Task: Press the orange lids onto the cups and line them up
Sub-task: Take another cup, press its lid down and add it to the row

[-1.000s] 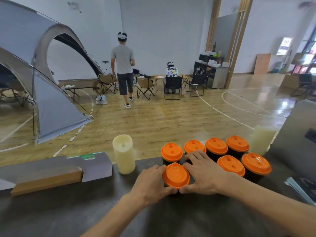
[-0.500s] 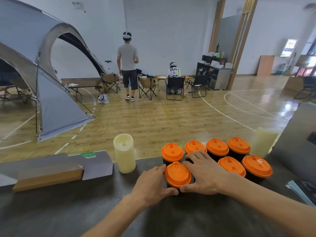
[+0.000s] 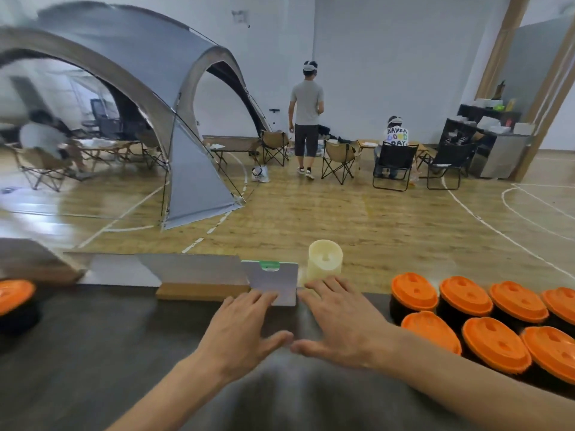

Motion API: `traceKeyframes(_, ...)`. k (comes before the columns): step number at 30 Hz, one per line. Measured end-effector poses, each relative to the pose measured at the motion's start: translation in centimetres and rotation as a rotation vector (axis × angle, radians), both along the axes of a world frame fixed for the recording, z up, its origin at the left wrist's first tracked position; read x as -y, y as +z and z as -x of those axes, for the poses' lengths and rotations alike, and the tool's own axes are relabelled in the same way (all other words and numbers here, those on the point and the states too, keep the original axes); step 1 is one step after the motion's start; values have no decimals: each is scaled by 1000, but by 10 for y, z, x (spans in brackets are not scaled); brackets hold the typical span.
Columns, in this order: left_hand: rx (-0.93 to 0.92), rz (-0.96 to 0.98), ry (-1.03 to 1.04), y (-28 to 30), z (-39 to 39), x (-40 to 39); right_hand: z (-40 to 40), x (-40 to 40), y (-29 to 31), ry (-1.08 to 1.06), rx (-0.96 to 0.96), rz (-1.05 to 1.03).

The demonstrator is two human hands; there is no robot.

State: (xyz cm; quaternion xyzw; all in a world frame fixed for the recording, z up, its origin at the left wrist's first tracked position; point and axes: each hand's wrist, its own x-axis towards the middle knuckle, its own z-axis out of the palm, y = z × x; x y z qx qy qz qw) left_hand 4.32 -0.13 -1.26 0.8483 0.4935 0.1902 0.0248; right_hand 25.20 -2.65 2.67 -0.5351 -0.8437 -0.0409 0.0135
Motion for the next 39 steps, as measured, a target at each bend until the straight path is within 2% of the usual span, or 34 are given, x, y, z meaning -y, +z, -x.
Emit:
traceKeyframes(11, -69, -21, 422, 13, 232, 23, 250, -61, -11, 337, -79, 69)
traceKeyframes(18, -94, -14, 730, 19, 354, 36, 396, -77, -18, 430, -125, 116)
traceKeyframes(23, -7, 32, 927, 1, 417, 51, 475, -83, -34, 449, -149, 247)
traceKeyframes(30, 325, 312, 981, -26, 456, 50, 525, -97, -51, 455, -178, 371)
traceKeyframes(34, 460, 288, 840, -29, 454, 44, 526, -100, -58, 461, -183, 376)
traceKeyframes(39, 457, 234, 757, -28, 443, 38, 498, -104, -54, 447, -221, 329)
